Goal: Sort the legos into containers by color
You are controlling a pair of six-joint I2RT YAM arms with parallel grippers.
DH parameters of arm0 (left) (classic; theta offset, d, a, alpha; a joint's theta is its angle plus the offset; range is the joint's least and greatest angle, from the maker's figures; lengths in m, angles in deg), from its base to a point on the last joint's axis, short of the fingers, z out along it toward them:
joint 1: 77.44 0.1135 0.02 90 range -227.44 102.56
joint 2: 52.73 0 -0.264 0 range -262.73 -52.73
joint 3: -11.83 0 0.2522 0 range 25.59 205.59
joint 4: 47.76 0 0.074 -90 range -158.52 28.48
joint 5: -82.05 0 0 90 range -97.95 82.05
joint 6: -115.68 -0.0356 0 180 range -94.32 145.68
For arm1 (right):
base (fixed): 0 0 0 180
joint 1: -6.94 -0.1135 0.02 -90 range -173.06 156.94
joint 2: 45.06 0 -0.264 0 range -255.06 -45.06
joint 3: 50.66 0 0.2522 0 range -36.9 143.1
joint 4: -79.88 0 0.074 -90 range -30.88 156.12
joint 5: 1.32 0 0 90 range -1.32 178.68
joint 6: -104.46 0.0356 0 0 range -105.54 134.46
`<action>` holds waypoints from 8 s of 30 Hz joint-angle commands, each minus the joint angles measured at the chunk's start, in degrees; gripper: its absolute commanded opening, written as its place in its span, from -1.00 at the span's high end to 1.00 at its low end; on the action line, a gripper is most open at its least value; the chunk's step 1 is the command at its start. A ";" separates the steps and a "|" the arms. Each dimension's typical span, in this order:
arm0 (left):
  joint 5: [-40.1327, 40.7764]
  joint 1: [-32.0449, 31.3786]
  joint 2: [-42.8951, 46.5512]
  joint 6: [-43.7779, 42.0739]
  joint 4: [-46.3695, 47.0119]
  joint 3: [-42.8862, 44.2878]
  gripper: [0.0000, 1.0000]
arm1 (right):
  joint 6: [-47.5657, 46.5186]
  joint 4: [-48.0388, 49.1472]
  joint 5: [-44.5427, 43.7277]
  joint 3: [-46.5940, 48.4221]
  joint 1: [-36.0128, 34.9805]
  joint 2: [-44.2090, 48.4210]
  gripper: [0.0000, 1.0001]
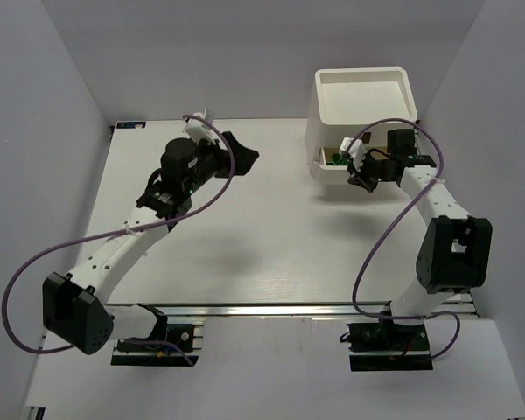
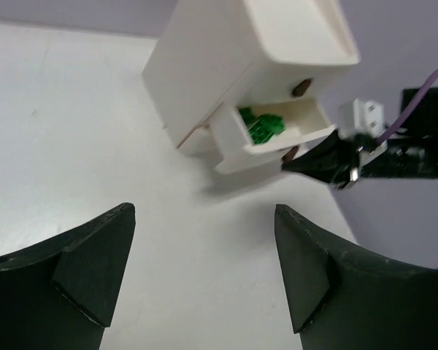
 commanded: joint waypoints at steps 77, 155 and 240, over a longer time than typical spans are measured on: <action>20.19 0.94 19.15 2.56 -17.63 -15.33 -0.91 | -2.54 4.22 12.84 39.65 3.25 -18.34 -0.55; 20.80 0.94 18.36 3.44 -17.46 -17.97 -0.96 | 60.24 49.84 -8.99 -33.10 5.27 29.53 0.63; 24.40 5.15 -8.86 8.45 -18.94 -1.47 -0.96 | 80.10 50.12 -8.89 -29.25 6.33 4.48 -0.36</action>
